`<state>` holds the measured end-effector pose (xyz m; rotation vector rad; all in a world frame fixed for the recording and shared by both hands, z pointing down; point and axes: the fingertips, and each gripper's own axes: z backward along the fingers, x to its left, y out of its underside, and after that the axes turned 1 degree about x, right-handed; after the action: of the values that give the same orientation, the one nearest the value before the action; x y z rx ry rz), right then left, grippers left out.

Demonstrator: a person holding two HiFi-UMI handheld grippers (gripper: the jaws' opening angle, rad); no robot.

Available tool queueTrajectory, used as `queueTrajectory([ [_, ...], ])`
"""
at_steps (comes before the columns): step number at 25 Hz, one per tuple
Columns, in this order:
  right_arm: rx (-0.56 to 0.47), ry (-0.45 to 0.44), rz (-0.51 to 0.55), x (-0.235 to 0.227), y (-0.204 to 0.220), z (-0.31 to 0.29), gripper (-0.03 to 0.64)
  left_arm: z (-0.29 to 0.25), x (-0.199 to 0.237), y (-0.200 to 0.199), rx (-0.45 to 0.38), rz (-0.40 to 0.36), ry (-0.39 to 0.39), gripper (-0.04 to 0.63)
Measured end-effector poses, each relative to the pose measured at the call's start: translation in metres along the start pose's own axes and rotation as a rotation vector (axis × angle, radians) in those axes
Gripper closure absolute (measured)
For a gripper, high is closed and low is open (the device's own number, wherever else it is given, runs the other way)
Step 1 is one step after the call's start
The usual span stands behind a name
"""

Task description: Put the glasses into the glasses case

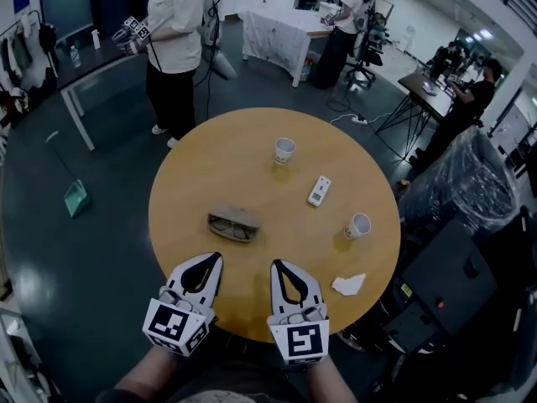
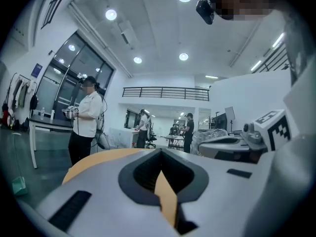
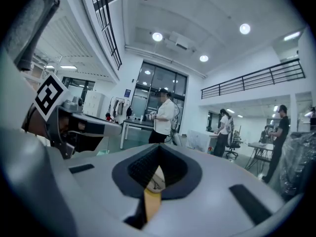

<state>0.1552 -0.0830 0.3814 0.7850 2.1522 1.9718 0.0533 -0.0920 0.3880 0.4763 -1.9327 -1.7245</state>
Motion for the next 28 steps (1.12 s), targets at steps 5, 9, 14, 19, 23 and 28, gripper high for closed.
queueTrajectory([
  [5, -0.003, -0.006, -0.026, 0.013, 0.003, 0.002, 0.629, 0.009, -0.002, 0.001, 0.003, 0.007, 0.008, 0.589],
  [9, 0.003, -0.007, -0.022, 0.028, -0.001, 0.004, 0.629, 0.026, 0.003, 0.002, -0.006, 0.015, 0.005, 0.589],
  [14, 0.008, 0.011, -0.024, 0.053, -0.010, 0.009, 0.630, 0.061, 0.013, 0.008, 0.008, 0.030, 0.005, 0.589],
  [19, 0.027, 0.025, -0.013, 0.081, -0.019, 0.021, 0.630, 0.095, 0.020, 0.009, 0.014, 0.030, 0.016, 0.589],
  [23, 0.026, 0.042, -0.030, 0.100, -0.024, 0.033, 0.630, 0.119, 0.021, 0.010, 0.009, 0.018, 0.032, 0.589],
  [28, 0.026, 0.062, -0.043, 0.121, -0.026, 0.058, 0.630, 0.148, 0.013, 0.013, 0.019, 0.026, 0.045, 0.589],
])
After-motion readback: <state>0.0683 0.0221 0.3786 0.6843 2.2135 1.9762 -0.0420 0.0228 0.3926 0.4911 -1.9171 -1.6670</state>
